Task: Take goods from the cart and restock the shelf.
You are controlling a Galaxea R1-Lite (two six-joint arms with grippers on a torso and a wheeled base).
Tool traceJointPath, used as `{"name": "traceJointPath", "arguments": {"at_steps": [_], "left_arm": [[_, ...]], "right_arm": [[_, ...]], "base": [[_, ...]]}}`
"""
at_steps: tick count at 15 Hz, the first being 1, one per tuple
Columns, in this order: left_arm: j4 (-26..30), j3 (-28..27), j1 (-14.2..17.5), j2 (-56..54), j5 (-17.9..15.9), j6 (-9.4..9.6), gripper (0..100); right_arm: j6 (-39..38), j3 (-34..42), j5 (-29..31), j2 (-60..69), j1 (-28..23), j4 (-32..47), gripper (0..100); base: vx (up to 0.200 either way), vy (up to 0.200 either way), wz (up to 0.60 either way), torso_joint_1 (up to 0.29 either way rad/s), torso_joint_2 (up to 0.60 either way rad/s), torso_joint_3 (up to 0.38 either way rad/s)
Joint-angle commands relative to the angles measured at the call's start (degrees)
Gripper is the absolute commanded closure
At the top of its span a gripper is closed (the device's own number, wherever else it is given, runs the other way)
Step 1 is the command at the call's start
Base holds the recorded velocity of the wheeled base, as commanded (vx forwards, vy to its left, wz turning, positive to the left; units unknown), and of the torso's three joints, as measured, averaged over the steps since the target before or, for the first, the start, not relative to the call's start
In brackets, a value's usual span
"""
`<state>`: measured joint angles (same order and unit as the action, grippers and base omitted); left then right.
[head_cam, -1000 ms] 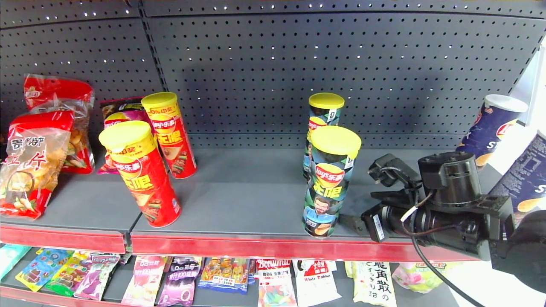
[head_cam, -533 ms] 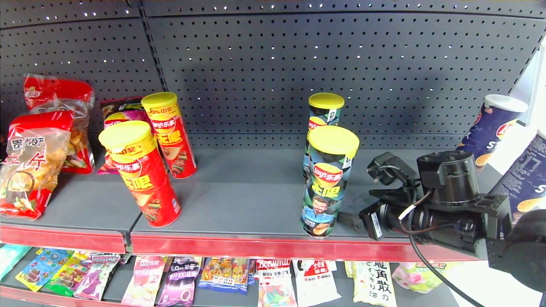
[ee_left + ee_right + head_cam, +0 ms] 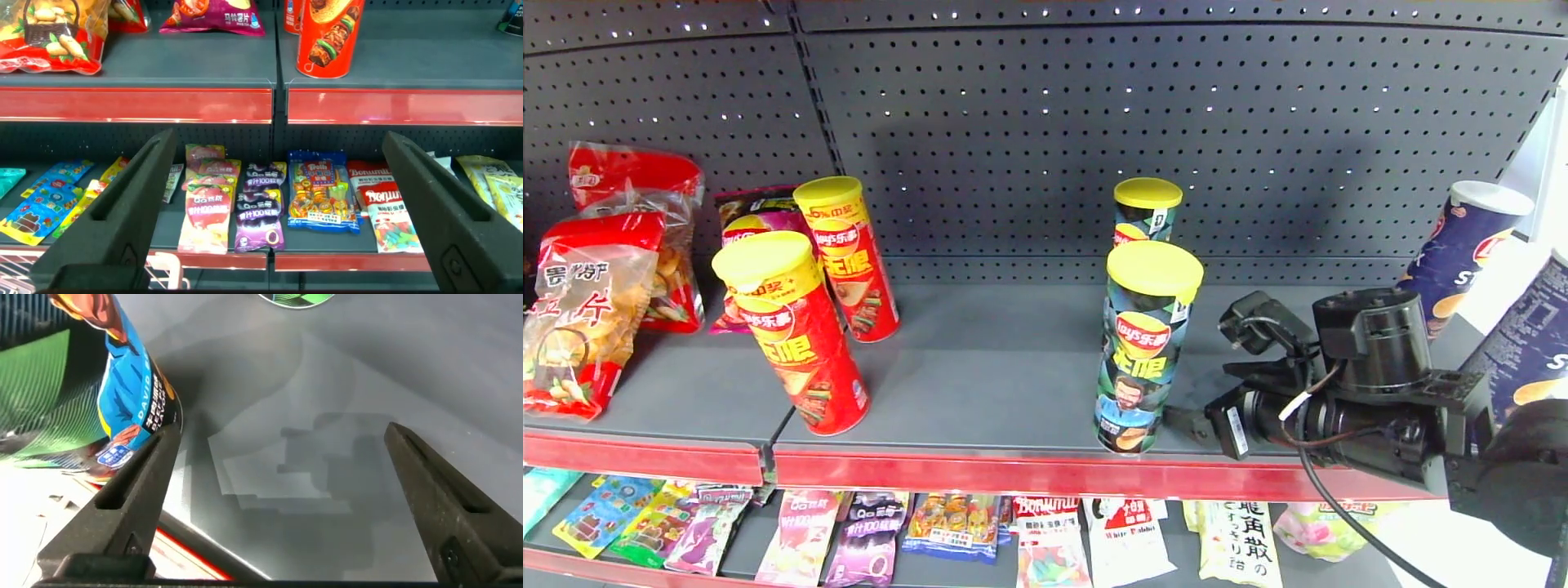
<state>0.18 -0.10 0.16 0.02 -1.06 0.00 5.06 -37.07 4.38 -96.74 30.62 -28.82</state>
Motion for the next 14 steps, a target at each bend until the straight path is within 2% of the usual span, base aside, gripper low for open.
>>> {"name": "traceJointPath", "arguments": {"at_steps": [1, 3, 6, 11, 12, 13, 14], "left_arm": [[-0.01, 0.01, 0.02, -0.02, 0.01, 0.0, 0], [-0.01, 0.01, 0.02, -0.02, 0.01, 0.0, 0], [-0.01, 0.01, 0.02, -0.02, 0.01, 0.0, 0], [-0.01, 0.01, 0.02, -0.02, 0.01, 0.0, 0], [-0.01, 0.01, 0.02, -0.02, 0.01, 0.0, 0], [-0.01, 0.01, 0.02, -0.02, 0.01, 0.0, 0], [0.08, 0.01, 0.02, -0.02, 0.01, 0.0, 0]], "right_arm": [[-0.05, 0.68, 0.11, 0.94, -0.3, -0.01, 0], [-0.23, 1.74, 0.28, 3.14, -0.48, -0.1, 0], [-0.14, 7.72, 1.34, 13.86, -0.48, -0.01, 0], [0.39, 22.48, -1.12, 41.46, -0.65, 0.69, 0], [0.48, 26.44, -4.55, 48.84, -2.15, 0.87, 0], [2.32, 31.27, -12.55, 58.34, -8.47, 0.96, 0], [4.08, 33.91, -17.3, 64.22, -15.07, 1.4, 0]], "base": [[0.0, 0.0, 0.0, 0.0, 0.0, 0.0], [0.0, 0.0, 0.0, 0.0, 0.0, 0.0], [0.0, 0.0, 0.0, 0.0, 0.0, 0.0], [0.0, 0.0, 0.0, 0.0, 0.0, 0.0], [0.0, 0.0, 0.0, 0.0, 0.0, 0.0], [0.0, 0.0, 0.0, 0.0, 0.0, 0.0], [0.0, 0.0, 0.0, 0.0, 0.0, 0.0]]}}
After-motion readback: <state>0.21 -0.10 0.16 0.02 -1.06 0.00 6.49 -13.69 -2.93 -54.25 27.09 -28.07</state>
